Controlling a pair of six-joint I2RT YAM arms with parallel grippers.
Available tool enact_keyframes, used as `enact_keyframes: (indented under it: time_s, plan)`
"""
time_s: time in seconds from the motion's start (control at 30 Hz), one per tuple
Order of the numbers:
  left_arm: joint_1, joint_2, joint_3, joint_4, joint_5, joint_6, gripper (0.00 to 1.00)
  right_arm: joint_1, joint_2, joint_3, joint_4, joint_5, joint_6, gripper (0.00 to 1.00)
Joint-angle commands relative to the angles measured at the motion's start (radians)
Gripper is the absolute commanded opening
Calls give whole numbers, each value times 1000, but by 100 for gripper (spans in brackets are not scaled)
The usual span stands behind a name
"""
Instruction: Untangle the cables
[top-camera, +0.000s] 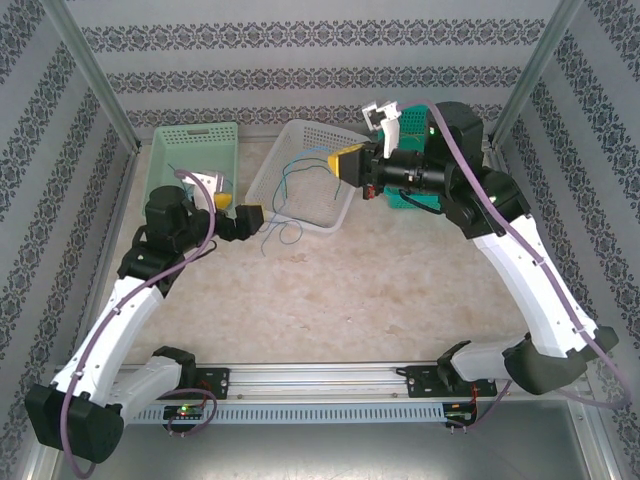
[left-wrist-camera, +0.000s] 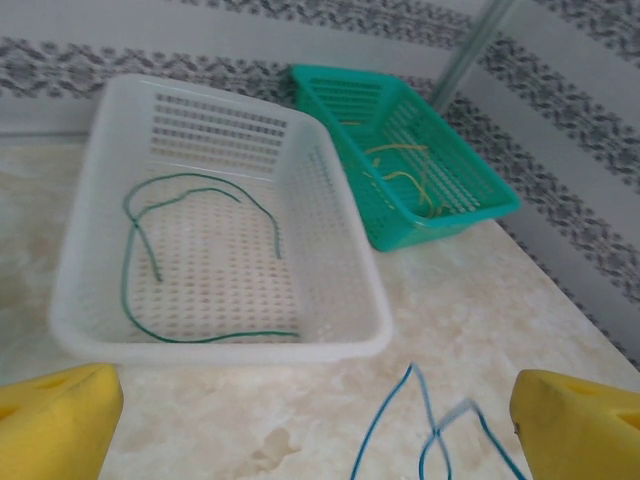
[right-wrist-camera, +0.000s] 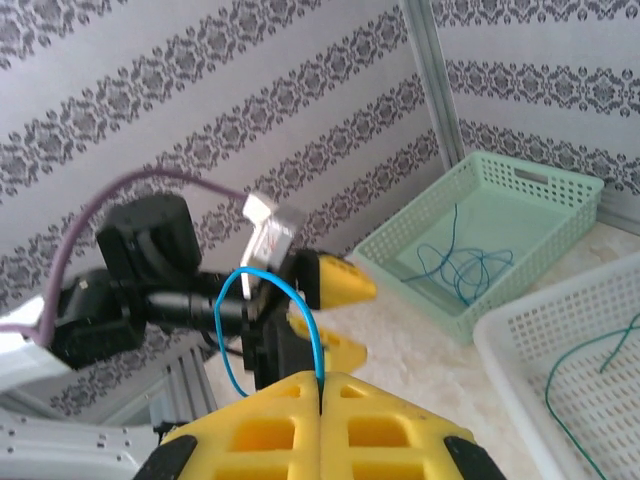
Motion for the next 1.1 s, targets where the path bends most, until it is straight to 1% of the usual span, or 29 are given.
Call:
enact_keyframes:
  time_s: [0.0,0.07,0.2,0.27,0.37,0.47,0.57,0.83,0.93,1.07]
  plan:
    - [-19,-4,-44,124,118,-31,100,-2,24,31,98,-21,86,0]
    - [-30,-6,-58,161,118,-47,100,0,30,36,119,-8,104,0]
    - [-45,-34,-97,239,79,-61,100,-2,39,46,133,46,127,0]
    - [-45,-53,-109,249,66,-58,100,-6,45,52,147,58,151,0]
    - [-46,-74,-121,251,66,-53,100,-6,53,61,175,50,184,0]
    - [-47,-77,-144,322,84,-76,100,-2,59,68,208,28,220,0]
    - [-54,-46,-135,392,105,-87,100,9,65,80,227,20,240,0]
    - [-104,104,-12,380,96,-3,100,18,90,120,266,6,302,0]
    - [-116,145,20,364,65,21,100,20,94,120,301,-13,334,0]
    - [-118,164,21,416,21,29,100,25,100,125,334,-38,364,0]
